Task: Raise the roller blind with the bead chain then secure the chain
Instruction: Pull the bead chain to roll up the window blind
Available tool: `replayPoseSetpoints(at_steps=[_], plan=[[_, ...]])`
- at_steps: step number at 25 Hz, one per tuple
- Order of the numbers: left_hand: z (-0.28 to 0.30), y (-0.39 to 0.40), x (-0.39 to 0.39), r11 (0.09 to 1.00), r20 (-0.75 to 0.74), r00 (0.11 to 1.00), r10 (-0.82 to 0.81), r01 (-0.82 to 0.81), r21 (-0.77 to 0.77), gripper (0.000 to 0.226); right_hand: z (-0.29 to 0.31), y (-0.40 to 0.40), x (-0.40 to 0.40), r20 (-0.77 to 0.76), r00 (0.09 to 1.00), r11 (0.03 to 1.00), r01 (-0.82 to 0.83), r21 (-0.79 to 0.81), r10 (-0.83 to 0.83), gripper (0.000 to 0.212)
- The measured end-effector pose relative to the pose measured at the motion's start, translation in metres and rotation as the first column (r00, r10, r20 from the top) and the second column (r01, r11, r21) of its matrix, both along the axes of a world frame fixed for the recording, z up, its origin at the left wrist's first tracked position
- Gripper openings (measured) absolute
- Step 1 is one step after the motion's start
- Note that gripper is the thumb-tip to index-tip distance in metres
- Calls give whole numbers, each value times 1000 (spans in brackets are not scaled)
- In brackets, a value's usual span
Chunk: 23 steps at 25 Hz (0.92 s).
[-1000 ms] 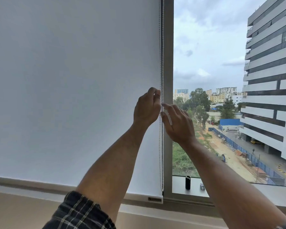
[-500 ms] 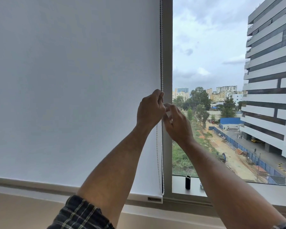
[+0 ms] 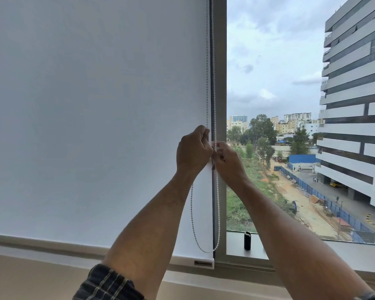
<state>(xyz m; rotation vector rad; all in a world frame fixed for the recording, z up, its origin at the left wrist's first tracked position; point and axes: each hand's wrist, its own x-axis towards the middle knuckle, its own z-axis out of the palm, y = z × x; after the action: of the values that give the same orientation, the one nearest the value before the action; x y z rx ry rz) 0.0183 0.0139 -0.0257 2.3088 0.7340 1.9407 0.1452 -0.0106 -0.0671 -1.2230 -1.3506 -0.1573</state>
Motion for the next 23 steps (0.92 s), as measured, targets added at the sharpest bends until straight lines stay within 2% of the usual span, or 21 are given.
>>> replayPoseSetpoints(at_steps=[4,7,9,11,14,18,21,23], plan=[[-1,5,-2,999,46,999,27,-26,-26,21,-1,-1,-4,-5,993,991,114,74,-114,14],[-4,4,2,999,77,997,17,-14,-35,17,3,-6,-10,22,969,934,230,273,-245,26],[-5,2,6,999,92,996,-2,6,-47,16,9,-7,-15,71,952,871,239,429,-296,24],[-6,-2,7,997,107,994,-16,24,-77,19,17,-7,-19,115,947,844,208,495,-301,20],[-8,-4,7,995,117,993,-29,40,-90,22,27,-6,-20,132,965,857,132,497,-225,20],[-10,-5,13,990,153,987,-49,68,-123,25,40,-4,-20,29,996,896,63,439,-85,19],[-12,-7,18,992,184,982,-52,72,-103,32,50,-2,-22,-97,988,934,-79,349,120,23],[-12,-7,20,995,205,978,-47,64,-73,37,59,-3,-24,-193,942,927,-207,314,276,25]])
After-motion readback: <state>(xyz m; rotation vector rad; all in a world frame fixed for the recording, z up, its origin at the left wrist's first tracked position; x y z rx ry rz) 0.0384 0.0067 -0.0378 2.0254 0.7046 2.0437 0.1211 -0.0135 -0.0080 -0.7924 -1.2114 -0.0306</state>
